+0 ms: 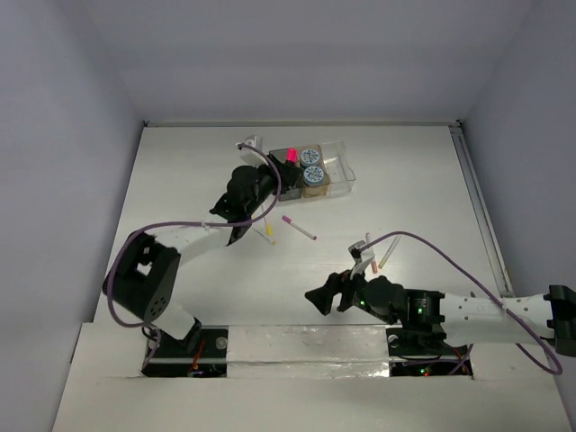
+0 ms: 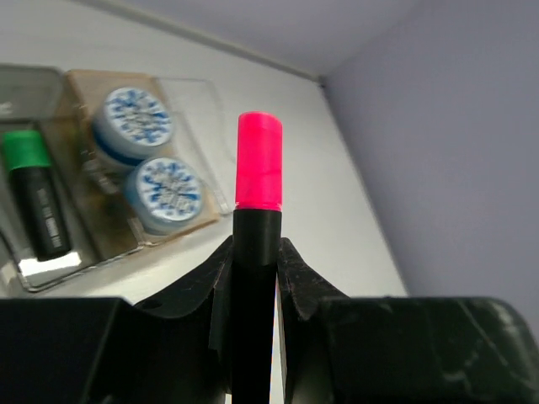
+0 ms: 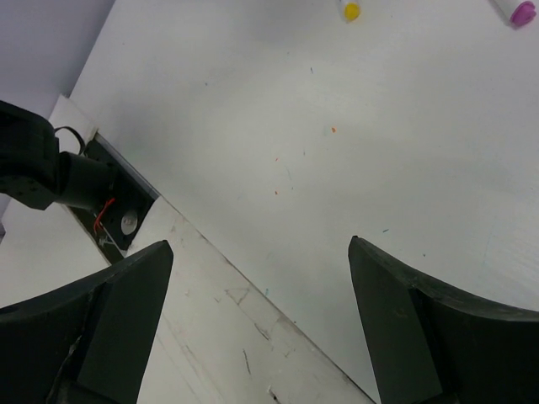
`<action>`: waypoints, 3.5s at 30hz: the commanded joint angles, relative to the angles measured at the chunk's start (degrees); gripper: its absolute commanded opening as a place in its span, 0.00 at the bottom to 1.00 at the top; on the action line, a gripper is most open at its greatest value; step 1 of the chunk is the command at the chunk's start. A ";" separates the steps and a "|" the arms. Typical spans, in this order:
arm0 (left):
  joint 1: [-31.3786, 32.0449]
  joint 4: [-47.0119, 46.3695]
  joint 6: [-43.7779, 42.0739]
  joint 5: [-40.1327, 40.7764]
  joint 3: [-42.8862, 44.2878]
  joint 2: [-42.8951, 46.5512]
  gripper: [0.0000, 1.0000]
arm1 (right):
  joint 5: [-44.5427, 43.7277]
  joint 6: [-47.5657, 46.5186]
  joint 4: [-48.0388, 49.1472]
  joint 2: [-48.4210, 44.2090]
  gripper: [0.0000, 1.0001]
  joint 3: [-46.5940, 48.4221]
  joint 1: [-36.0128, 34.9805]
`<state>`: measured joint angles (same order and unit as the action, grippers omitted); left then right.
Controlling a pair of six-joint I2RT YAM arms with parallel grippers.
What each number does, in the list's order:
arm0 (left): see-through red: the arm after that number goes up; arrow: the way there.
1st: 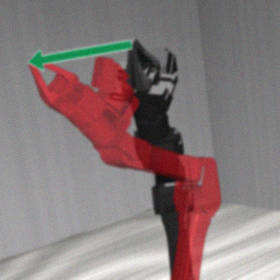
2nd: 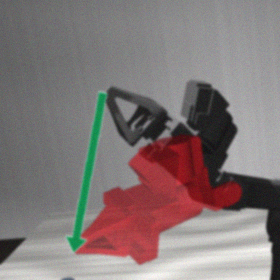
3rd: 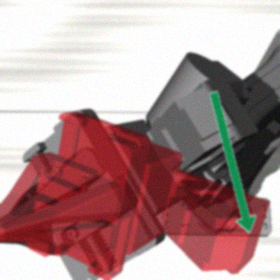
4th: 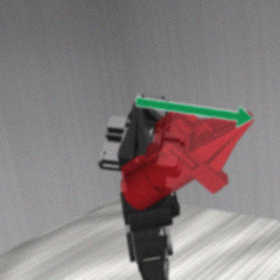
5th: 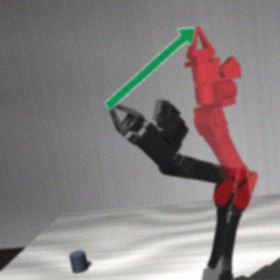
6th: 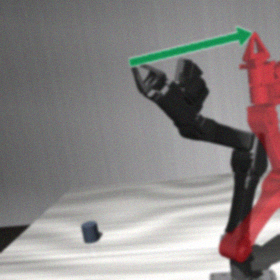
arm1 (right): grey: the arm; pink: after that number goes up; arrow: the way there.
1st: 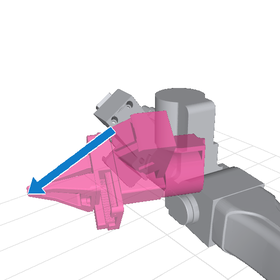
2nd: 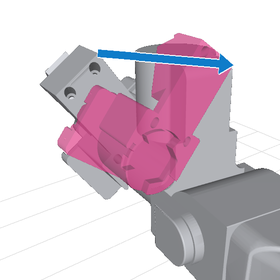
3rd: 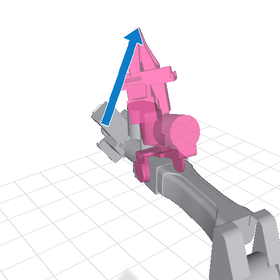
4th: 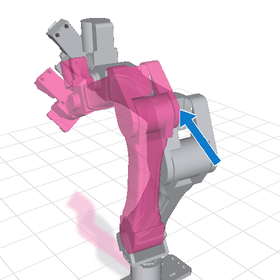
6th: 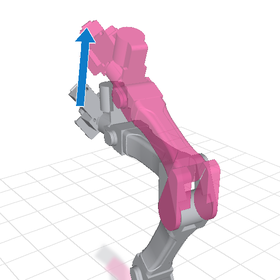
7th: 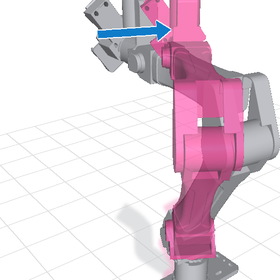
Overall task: Sort the stationery into containers
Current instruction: Place the pen in the storage box, then pick up the pen from the center of the board.
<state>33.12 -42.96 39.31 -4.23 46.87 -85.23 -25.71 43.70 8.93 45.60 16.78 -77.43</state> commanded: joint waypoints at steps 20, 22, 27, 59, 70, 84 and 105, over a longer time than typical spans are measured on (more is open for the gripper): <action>-2.10 8.68 6.48 14.69 17.29 -21.73 0.06 | 4.44 -2.57 -0.93 -2.89 0.91 -0.78 0.44; -2.10 8.68 6.48 14.95 17.55 -22.17 0.09 | 4.53 -2.75 -1.11 -2.89 0.91 -0.60 0.44; -2.10 8.60 6.39 14.86 18.34 -23.31 0.16 | 4.62 -2.66 -1.28 -3.07 0.91 -0.52 0.96; -0.25 4.72 -3.26 18.89 7.37 -2.95 0.54 | 3.21 -7.57 -0.85 0.62 0.27 4.22 4.21; 0.98 15.35 -3.19 27.43 -19.96 36.34 0.53 | 17.80 -16.45 1.98 23.02 0.08 25.65 18.09; 0.98 31.18 1.21 31.74 -36.76 67.65 0.50 | 15.70 -28.41 -20.50 67.31 0.10 79.96 24.16; 0.98 30.31 -0.37 27.52 -37.91 71.88 0.49 | 5.85 -28.94 -38.90 99.76 0.35 116.38 30.23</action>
<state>34.13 -10.04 39.83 24.51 9.32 -12.97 -17.93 14.74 -29.26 144.94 130.78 -47.22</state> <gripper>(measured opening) 0.491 0.352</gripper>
